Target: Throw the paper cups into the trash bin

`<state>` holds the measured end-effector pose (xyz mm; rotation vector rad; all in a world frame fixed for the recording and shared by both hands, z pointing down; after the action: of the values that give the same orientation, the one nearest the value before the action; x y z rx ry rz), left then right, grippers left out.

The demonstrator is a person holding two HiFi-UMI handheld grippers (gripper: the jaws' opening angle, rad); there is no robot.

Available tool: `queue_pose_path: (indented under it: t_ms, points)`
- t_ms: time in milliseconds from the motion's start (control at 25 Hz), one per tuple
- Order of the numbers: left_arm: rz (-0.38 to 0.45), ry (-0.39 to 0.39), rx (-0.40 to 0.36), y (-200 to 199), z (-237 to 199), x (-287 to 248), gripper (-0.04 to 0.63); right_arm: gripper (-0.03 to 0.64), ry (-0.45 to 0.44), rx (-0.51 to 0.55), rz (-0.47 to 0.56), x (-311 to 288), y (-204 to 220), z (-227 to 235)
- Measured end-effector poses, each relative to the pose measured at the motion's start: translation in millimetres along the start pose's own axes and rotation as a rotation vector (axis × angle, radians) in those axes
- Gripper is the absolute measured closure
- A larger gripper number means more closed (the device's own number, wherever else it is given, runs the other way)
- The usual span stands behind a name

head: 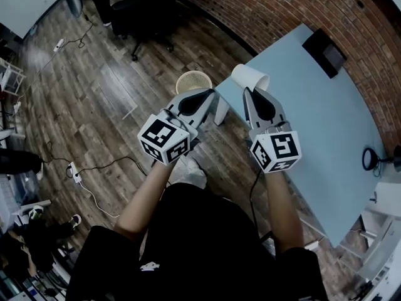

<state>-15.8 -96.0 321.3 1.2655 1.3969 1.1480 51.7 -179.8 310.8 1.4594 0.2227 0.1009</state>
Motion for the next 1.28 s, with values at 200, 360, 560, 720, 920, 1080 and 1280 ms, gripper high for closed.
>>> queue_pose_path:
  t_ms: [200,360,560,720,920,1080,1280]
  points:
    - [0.013,-0.019,0.004,-5.9,-36.8,7.5,0.592,0.598,-0.030,0.000,-0.005,-39.3,-1.9,-9.7]
    - [0.025,-0.034,0.011,-8.3,-68.2,16.2,0.592,0.597,-0.058,0.009,-0.006,-65.3,-3.1,-21.4]
    - [0.036,-0.058,0.016,-12.8,-100.2,26.8,0.592,0.597,-0.082,0.020,-0.022,-98.5,-2.4,-30.5]
    - [0.037,-0.081,0.011,-14.4,-122.9,39.3,0.592,0.597,-0.110,0.027,-0.019,-122.6,-4.5,-44.8]
    - [0.052,-0.120,0.012,-19.3,-144.7,54.8,0.592,0.597,-0.151,0.030,-0.025,-142.3,-4.4,-63.8]
    - [0.069,-0.150,0.031,-21.7,-160.3,70.0,0.592,0.597,-0.174,0.037,-0.040,-157.5,-4.5,-78.6]
    - [0.078,-0.185,0.038,-19.5,-170.0,68.7,0.592,0.597,-0.214,0.041,-0.059,-172.3,-2.1,-81.9]
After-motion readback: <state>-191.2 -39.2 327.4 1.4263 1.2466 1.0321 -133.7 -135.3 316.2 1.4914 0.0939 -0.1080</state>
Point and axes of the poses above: the fingertips, and each gripper's own axes: x backward along the fingers, z to its right, y out of its underside, the point moved 2 cm from there along x, backward along the fingers, and after that the axes turned 3 degrees about -x, right-handed, at the moved point
